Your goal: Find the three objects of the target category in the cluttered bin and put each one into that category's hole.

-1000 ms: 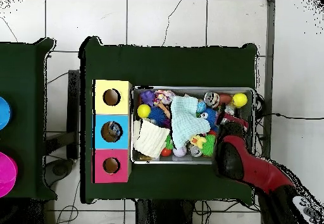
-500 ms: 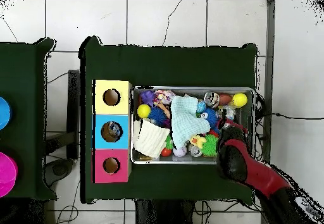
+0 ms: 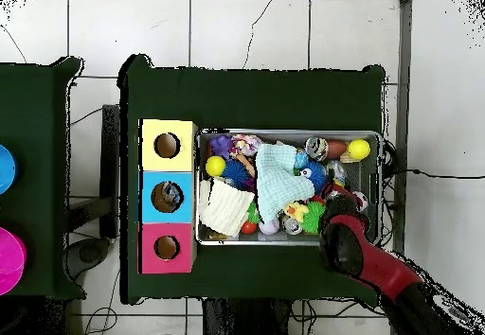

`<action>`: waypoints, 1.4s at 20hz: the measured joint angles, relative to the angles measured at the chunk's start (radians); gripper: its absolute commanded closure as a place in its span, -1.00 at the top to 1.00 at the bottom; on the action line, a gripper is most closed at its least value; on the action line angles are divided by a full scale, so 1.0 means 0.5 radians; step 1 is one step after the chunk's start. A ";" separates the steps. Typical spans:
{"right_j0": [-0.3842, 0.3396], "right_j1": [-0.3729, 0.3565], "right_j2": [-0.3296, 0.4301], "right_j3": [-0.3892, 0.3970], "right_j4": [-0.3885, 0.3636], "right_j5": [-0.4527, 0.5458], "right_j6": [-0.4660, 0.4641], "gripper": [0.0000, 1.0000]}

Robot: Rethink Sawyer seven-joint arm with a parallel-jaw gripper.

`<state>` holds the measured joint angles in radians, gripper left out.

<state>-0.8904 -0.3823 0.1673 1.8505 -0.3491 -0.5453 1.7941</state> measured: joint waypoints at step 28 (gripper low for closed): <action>-0.446 0.025 0.248 0.212 -0.182 -0.061 0.000 1.00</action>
<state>-1.1134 -0.3699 0.2914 1.9564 -0.4400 -0.5760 1.7941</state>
